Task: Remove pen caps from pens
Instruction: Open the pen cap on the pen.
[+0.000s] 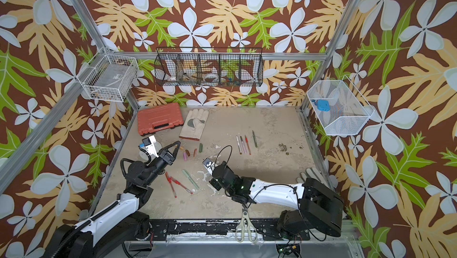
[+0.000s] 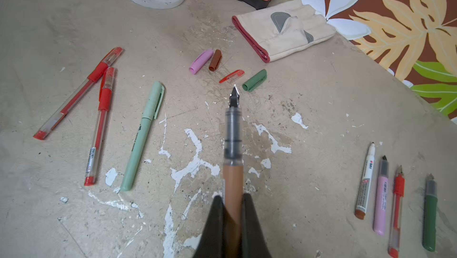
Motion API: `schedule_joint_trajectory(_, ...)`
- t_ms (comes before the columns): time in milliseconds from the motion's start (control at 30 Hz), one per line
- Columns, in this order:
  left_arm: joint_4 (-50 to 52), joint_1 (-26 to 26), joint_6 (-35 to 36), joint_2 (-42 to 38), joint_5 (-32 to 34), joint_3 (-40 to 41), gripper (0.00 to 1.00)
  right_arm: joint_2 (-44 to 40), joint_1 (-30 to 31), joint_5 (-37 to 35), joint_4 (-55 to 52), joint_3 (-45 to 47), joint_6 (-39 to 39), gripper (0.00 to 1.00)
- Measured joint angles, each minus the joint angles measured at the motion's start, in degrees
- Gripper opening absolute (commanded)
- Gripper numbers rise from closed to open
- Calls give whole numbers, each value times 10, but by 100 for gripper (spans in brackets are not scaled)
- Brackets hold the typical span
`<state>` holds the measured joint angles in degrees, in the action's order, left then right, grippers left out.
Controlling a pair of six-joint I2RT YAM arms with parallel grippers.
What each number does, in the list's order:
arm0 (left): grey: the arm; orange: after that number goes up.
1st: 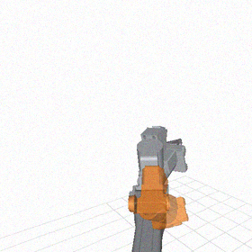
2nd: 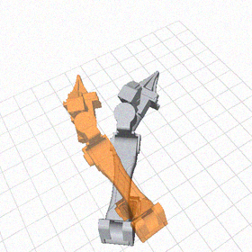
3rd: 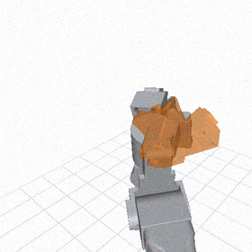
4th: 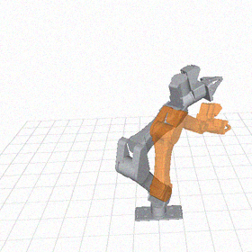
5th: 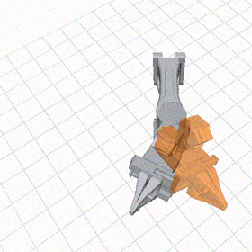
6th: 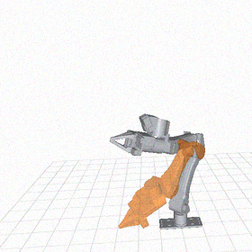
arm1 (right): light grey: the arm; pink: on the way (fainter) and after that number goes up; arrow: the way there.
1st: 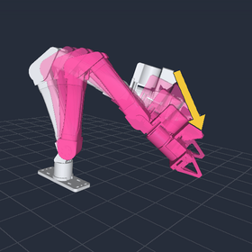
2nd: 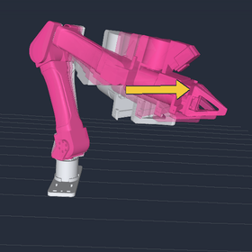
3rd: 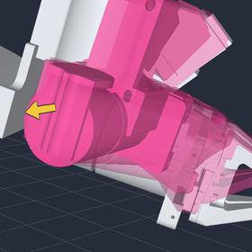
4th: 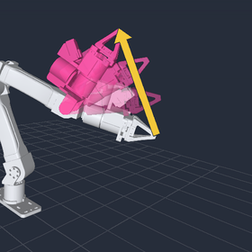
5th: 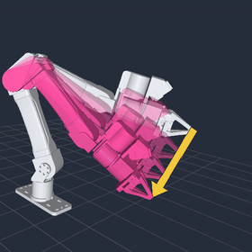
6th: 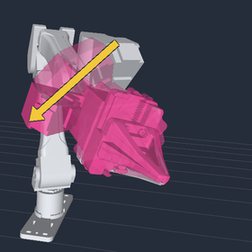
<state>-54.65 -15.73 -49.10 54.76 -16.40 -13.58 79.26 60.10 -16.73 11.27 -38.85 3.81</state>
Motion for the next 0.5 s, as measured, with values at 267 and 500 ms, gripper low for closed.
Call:
schedule_joint_trajectory(267,47,-2,45,31,13,-34,0,-68,-63,72,12,34,35,0)
schedule_joint_trajectory(500,156,-59,106,64,47,-94,0,-94,-79,103,20,40,54,0)
